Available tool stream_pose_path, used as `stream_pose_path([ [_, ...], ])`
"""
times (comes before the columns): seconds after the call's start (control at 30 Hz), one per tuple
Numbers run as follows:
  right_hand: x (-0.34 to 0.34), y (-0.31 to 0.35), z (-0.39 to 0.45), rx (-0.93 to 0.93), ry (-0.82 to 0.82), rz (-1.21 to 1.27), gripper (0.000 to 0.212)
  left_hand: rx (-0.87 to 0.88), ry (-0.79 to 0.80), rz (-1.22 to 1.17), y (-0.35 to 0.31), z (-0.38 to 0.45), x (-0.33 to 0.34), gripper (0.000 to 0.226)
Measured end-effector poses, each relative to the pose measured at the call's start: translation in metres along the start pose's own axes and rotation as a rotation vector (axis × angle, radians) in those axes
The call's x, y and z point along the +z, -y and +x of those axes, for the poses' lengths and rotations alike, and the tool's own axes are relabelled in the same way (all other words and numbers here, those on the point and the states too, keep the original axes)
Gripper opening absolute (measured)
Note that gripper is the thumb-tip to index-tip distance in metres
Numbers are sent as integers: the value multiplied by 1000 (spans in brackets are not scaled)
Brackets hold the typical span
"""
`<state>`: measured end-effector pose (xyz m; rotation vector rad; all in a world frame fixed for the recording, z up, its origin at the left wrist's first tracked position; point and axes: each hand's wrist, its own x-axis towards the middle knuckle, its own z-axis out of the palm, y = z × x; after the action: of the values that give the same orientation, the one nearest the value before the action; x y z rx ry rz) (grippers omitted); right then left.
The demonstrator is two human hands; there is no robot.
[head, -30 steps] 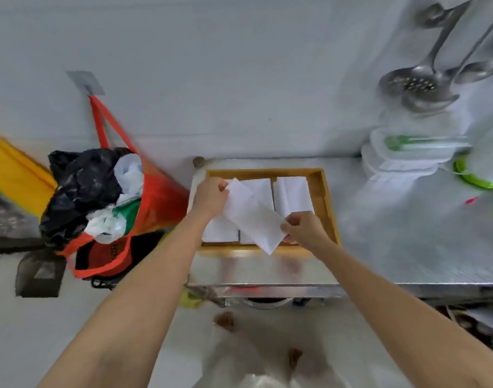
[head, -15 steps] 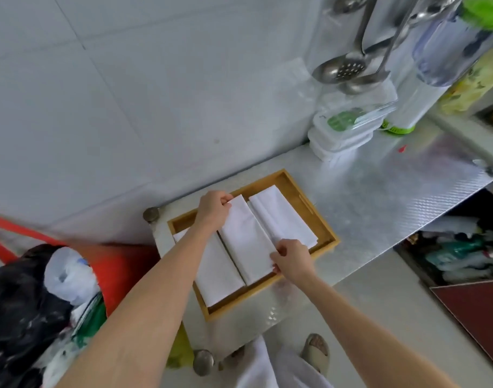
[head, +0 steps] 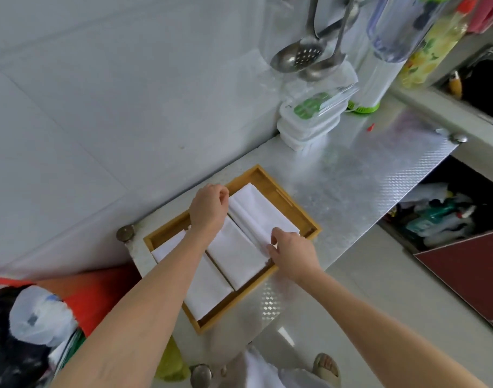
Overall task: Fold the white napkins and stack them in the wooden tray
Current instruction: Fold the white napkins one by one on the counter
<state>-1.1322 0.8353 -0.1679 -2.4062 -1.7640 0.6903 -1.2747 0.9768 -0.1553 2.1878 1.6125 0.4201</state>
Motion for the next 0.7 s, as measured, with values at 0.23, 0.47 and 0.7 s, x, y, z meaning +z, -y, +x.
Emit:
stream_pose_path([
  [0.23,-70,-159,-34,268,-154,25,17,566,571,412,-178,-15,41,21],
  [0.47,-137,-385,-158,564,-340,13,16,926,615,574,-400,-80,148,24],
  [0.7,-187,-586,-292,925,-493,81,18,1257,616,555,-634,-163,245,22],
])
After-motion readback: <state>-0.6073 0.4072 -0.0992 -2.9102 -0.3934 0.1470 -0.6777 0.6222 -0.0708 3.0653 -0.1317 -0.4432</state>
